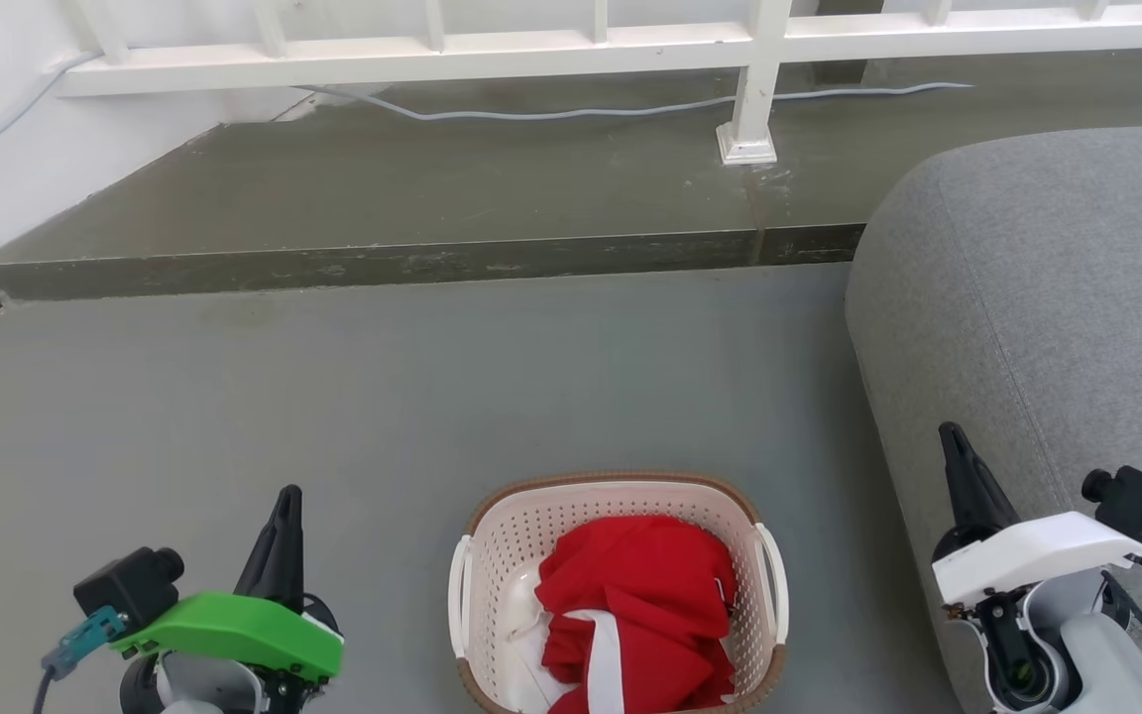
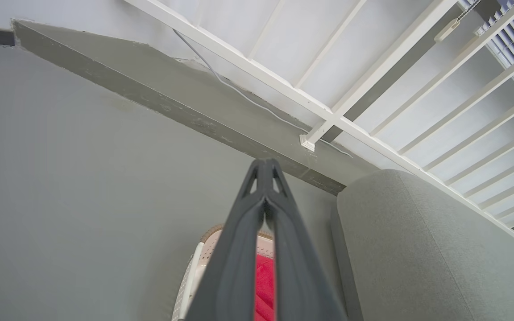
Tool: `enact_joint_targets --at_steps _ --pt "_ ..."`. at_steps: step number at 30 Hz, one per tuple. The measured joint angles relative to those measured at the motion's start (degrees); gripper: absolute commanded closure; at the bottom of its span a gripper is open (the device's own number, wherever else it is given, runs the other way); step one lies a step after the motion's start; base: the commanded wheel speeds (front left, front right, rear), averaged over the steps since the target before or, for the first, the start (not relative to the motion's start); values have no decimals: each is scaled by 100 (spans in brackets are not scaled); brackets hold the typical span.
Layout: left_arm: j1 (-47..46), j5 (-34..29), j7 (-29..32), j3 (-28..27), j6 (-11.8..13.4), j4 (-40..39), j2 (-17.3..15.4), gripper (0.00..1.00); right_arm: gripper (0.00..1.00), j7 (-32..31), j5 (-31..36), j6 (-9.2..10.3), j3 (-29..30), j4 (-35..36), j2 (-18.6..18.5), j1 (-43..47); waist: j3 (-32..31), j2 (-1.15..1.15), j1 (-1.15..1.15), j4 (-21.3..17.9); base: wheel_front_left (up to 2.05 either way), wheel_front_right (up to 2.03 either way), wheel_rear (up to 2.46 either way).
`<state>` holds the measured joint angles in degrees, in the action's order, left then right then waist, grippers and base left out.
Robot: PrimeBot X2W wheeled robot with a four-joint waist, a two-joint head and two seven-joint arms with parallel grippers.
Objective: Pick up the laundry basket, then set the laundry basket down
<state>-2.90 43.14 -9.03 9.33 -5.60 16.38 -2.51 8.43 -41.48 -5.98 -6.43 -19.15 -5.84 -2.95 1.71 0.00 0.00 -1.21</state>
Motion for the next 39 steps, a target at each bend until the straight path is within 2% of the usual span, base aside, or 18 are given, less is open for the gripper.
enact_joint_targets --at_steps 39 --pt "-3 2744 775 -624 -53 -11 -19 100 100 -800 -2707 -54 762 138 196 -12 -85 0 0 65 0 0 0"
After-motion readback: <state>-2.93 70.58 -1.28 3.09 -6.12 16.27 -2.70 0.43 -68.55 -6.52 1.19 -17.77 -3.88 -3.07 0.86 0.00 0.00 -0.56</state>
